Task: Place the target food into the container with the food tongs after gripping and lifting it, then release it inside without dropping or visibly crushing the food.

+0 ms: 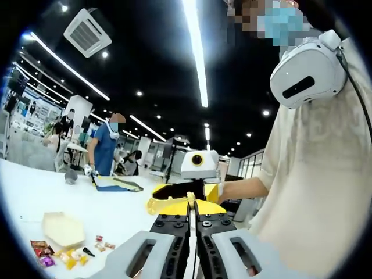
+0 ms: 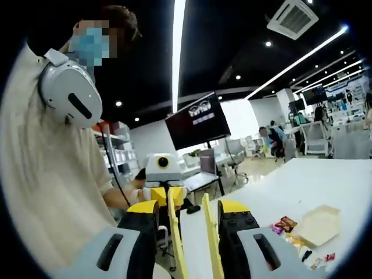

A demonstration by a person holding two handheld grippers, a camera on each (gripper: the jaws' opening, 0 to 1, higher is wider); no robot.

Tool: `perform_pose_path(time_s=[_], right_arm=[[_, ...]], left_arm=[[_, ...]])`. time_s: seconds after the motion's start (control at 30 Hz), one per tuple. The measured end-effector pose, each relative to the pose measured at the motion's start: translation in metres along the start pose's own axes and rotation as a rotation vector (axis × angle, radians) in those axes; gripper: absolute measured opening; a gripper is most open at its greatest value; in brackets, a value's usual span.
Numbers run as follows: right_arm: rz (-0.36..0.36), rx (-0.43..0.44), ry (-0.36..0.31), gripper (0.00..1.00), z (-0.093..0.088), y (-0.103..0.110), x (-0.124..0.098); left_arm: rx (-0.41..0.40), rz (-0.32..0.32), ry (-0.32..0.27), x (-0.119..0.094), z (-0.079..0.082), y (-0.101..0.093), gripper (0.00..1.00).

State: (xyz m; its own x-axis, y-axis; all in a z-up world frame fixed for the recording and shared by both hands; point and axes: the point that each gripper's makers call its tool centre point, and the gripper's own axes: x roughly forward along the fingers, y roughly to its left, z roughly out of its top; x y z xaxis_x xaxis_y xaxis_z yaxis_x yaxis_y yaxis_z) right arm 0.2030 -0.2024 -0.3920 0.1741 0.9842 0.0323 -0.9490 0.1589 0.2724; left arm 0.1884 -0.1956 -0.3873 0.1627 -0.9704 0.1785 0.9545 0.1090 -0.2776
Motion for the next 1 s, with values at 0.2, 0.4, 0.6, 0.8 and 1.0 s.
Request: perform_pose_path(time_s=[0.2,0.4,0.6,0.8,1.0], right_arm=[[-0.001,0.046,-0.043,0.41,0.003,-0.001,-0.004],[-0.016,0.033,-0.053,0.31,0.007,-0.005,-0.007],[-0.024,0.033,-0.050,0.30,0.006,-0.007,-0.008],[-0.026,0.041,-0.060,0.29,0.008,-0.007,-0.010],[-0.028,0.029,-0.068,0.27,0.010,-0.007,-0.010]], left_arm=[[-0.009,-0.006,-0.013,0.001,0.003,-0.002,0.00],[0.000,-0.005,0.011,0.004,-0.001,-0.004,0.00],[0.004,-0.002,0.024,0.005,-0.003,-0.002,0.00],[-0.001,-0.004,0.028,0.006,-0.004,-0.001,0.01],[-0.010,0.001,0.028,0.007,-0.003,0.000,0.01]])
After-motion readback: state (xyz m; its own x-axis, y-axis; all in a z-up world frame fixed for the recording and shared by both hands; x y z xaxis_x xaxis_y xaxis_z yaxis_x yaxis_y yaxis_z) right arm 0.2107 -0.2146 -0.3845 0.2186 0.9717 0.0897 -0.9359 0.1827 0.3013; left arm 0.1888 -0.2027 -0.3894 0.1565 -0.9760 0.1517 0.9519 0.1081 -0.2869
